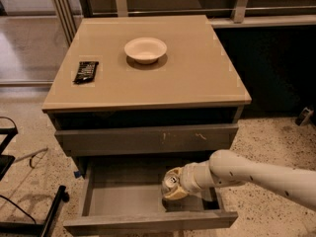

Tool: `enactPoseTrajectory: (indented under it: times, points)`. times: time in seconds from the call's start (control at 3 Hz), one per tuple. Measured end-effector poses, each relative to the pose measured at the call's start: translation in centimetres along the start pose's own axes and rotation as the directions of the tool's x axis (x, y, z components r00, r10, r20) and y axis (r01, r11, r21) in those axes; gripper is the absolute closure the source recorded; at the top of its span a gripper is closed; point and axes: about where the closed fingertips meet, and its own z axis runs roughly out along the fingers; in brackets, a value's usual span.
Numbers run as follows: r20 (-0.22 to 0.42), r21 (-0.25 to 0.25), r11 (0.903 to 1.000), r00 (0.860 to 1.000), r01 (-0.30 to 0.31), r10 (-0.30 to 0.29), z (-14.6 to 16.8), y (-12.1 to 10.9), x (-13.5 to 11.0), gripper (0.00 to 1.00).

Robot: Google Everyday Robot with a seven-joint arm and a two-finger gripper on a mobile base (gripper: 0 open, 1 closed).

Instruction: Place 7up can into middle drawer

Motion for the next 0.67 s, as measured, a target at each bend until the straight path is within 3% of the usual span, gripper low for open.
enactPoseTrajectory:
  times: [0.67]
  points:
    - [-0.006, -0.034, 0.9994, 1.000, -0.005, 0.005, 4.9, -0.3, 2.0, 1.00]
